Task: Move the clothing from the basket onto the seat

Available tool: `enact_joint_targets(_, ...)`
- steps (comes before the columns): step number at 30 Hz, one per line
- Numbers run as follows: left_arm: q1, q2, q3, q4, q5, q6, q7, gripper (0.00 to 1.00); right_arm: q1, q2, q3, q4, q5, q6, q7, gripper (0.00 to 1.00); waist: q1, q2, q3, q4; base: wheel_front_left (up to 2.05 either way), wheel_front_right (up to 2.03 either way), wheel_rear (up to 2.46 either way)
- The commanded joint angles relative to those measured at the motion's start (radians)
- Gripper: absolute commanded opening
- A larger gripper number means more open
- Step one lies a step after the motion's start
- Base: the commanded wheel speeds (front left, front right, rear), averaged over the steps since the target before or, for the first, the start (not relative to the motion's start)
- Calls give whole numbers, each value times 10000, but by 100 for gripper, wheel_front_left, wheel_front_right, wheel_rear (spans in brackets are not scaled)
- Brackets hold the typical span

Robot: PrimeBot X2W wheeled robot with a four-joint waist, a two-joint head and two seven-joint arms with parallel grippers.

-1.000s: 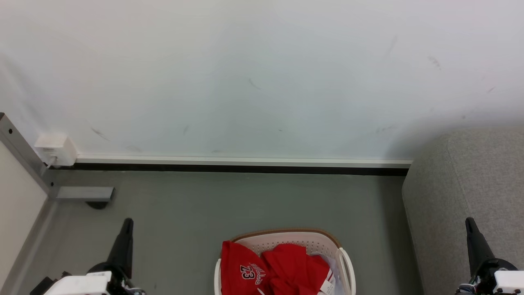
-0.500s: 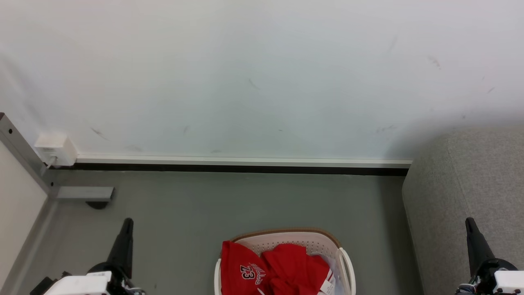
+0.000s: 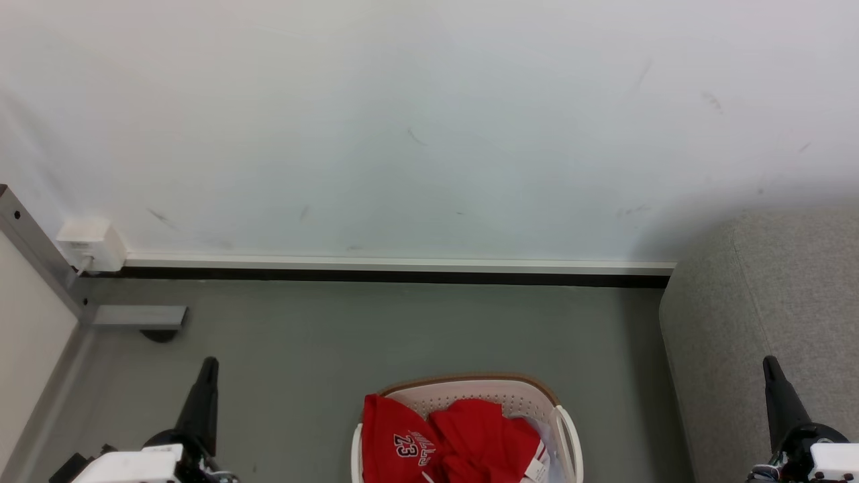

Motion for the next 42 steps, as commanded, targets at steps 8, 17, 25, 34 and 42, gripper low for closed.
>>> enact_joint_targets(8, -70, 67, 19, -25, -144, -53, 29, 0, -129, -7, -25, 28, -49, -28, 14, 0, 0, 0, 0, 0, 0, 0, 0)
enact_joint_targets(17, 157, -60, -72, 145, -21, 28, -277, 100, 86, 58, 292, 118, -43, -1, -272, 100, 0, 0, 6, -2, 0, 0, 0)
enact_joint_targets(25, 147, -46, -93, -107, 276, 20, -667, 100, -50, 46, 704, -112, -309, -2, -670, 100, 0, 0, -7, -21, 0, 0, 0)
enact_joint_targets(34, 218, -30, -118, -495, 1520, 12, -1070, 100, -151, 32, 1055, -368, -1266, -4, -1070, 100, 0, 0, -27, -37, 0, 0, 0)
enact_joint_targets(42, 223, -17, -57, -658, 2892, 5, -1387, 100, -204, -11, 1296, -444, -2814, -6, -1389, 100, 0, 0, -36, -37, 0, 0, 0)
